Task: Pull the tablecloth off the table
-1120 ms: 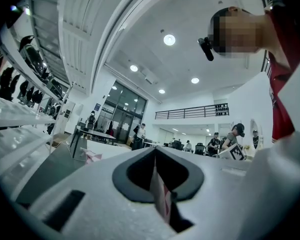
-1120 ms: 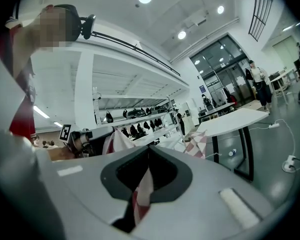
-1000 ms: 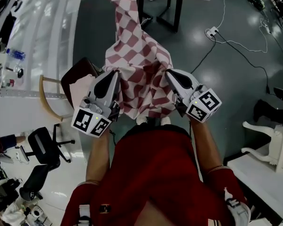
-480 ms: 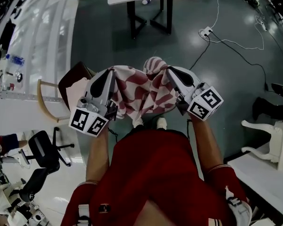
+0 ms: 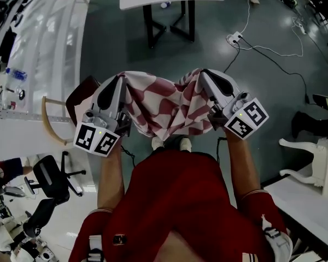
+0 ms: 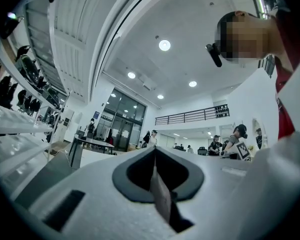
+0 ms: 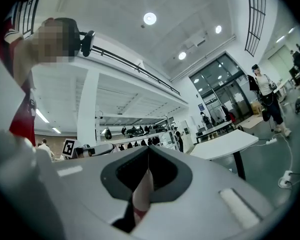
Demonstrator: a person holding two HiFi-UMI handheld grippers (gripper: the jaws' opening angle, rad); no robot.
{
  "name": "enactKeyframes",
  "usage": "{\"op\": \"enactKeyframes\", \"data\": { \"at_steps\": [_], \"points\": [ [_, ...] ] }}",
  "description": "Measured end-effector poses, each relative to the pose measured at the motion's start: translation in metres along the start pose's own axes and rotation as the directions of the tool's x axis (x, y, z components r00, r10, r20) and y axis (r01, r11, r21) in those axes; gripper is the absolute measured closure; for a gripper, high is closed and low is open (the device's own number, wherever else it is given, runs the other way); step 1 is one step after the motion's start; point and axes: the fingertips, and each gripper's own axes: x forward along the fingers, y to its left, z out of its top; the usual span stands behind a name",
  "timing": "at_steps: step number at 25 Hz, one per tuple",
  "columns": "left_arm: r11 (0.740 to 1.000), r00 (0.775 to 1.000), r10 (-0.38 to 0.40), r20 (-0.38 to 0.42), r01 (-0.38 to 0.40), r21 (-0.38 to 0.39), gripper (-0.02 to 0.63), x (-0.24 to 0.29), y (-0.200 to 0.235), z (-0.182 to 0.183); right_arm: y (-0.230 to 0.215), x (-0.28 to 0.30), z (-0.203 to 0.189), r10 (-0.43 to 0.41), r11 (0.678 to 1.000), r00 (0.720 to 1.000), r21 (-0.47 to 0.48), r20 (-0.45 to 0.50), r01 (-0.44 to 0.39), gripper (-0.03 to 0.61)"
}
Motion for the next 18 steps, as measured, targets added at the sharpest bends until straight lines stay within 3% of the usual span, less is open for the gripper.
{"op": "enactKeyframes", "data": {
  "at_steps": [18],
  "points": [
    [1.000, 1.000, 0.003, 0.023, -0.003, -0.006, 0.604, 0.004, -0.002, 0.004, -0.015, -0.025, 0.010, -0.091, 0.995, 0.995, -0.031, 0.033, 0.092, 0.565]
  ]
}}
